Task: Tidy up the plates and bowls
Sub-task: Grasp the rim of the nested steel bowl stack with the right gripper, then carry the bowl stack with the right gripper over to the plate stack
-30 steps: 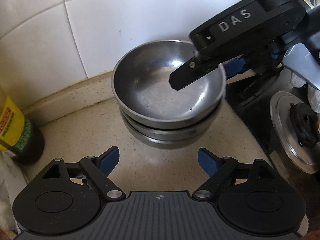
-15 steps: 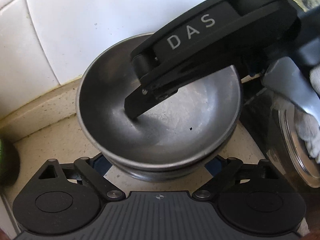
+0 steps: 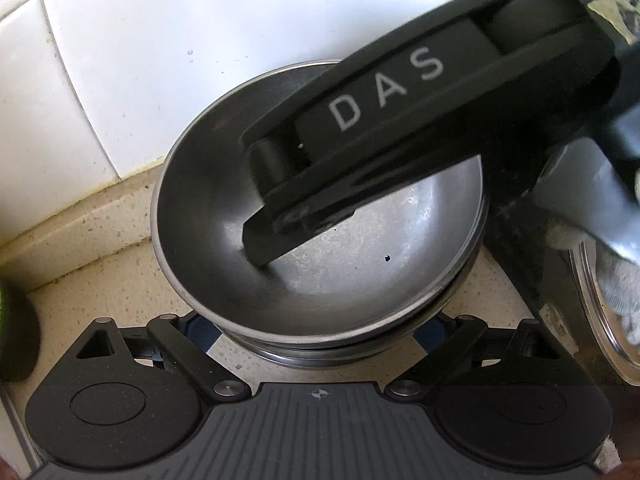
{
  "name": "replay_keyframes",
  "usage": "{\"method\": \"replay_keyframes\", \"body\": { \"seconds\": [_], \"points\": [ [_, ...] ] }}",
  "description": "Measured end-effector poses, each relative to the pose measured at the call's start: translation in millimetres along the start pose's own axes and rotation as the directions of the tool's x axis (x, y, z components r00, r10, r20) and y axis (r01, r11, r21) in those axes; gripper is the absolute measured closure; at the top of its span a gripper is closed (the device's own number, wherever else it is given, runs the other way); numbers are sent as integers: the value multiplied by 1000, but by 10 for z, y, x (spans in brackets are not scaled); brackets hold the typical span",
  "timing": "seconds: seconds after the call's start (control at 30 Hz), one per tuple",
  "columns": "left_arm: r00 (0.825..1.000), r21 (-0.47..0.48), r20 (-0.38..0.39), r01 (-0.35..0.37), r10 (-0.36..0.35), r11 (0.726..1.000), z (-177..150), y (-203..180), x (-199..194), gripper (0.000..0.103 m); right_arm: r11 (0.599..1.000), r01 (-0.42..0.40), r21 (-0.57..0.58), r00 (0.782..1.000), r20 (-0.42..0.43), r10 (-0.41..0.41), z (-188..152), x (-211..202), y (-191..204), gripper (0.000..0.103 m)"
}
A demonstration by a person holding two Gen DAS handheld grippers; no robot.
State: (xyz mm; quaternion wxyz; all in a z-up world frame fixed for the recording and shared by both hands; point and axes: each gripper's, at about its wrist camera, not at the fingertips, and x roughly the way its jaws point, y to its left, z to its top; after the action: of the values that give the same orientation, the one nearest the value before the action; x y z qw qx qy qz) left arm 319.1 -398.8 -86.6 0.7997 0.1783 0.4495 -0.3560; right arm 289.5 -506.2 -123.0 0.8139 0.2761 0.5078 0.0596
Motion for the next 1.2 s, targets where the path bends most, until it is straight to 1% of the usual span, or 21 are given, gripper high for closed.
{"method": "replay_keyframes", "body": {
  "seconds": [0.07,0.1,0.13,0.23,0.4,0.63,0.97,1.2],
  "points": [
    [1000,2,3,2,-2,1000,1,-15,-4,6,1000,14,-16,1000,14,-14,-5,-23,19,7],
    [1000,3,4,3,-3,1000,-6,5,9,6,1000,18,-14,1000,19,-17,-3,-35,12,9],
    [1000,4,4,3,-3,1000,-10,14,15,6,1000,8,-6,1000,18,-8,3,-46,-4,13],
    [1000,8,5,5,-5,1000,-29,8,5,6,1000,-8,19,1000,18,8,2,-66,-63,16],
    [1000,6,5,1,-1,1000,-38,9,4,7,1000,-9,20,999,33,8,-32,-84,-73,16],
    [1000,17,1,-11,11,1000,-20,-64,18,7,1000,-4,19,999,32,4,-48,-89,-57,16],
    [1000,9,-6,-5,5,1000,-19,-124,5,8,1000,1,12,999,37,-2,-83,-112,-41,16],
    [1000,16,3,-8,8,1000,-31,-157,-43,8,1000,-1,9,999,51,0,-124,-190,-49,16]
  ]
}}
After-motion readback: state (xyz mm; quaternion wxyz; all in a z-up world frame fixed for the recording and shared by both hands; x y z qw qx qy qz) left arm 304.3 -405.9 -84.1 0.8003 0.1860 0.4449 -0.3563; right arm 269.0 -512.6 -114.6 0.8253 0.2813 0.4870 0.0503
